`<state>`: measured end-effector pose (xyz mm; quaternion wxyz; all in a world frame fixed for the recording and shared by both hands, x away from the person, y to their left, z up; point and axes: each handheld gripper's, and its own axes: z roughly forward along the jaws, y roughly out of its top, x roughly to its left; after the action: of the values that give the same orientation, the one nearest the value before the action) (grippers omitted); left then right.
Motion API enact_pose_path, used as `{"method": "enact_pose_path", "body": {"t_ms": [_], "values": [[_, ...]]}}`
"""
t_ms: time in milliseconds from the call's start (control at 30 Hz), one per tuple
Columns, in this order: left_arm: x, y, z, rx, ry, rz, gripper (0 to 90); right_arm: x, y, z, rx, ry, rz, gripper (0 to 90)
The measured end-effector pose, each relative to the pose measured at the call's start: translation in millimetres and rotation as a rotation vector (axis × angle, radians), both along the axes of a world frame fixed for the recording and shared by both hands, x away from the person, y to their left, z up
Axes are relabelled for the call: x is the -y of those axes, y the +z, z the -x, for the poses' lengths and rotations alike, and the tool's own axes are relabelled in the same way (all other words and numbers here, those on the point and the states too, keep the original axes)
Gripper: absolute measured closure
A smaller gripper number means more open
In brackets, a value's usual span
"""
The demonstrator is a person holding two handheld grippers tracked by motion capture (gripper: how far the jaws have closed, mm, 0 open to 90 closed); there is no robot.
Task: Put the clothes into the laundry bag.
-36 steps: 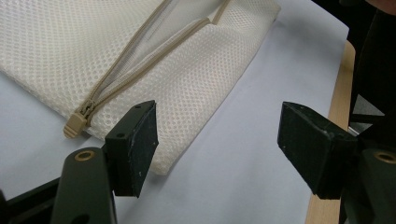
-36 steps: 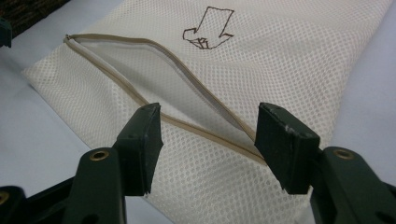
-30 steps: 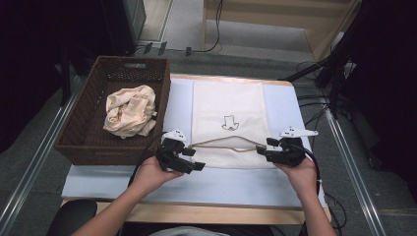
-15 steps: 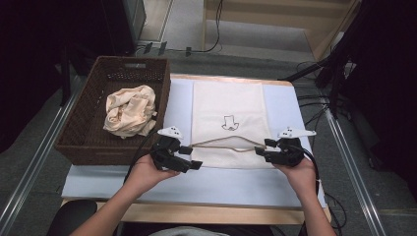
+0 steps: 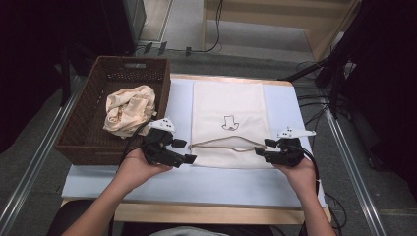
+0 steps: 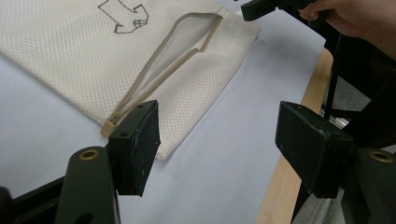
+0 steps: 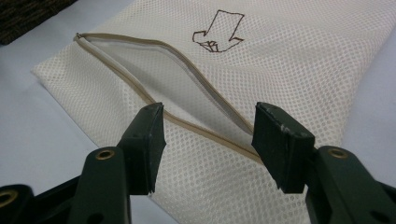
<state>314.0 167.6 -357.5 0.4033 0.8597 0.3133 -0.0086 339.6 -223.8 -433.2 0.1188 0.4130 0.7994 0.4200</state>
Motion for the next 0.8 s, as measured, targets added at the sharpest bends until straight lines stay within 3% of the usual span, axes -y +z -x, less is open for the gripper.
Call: {"method": "enact_pose_path", "body": {"t_ms": [400,800], "values": [[-21.7,19.4,-2.3,0.027,0.022,-0.028,31.4,0.2,-0.4,-0.1,0.001,0.005,0.005,44.2],[-37.1,30.9,-4.7,0.023,0.034,-0.014,29.1,-0.1,0.2,0.9,-0.004,0.000,-0.011,42.8]]}}
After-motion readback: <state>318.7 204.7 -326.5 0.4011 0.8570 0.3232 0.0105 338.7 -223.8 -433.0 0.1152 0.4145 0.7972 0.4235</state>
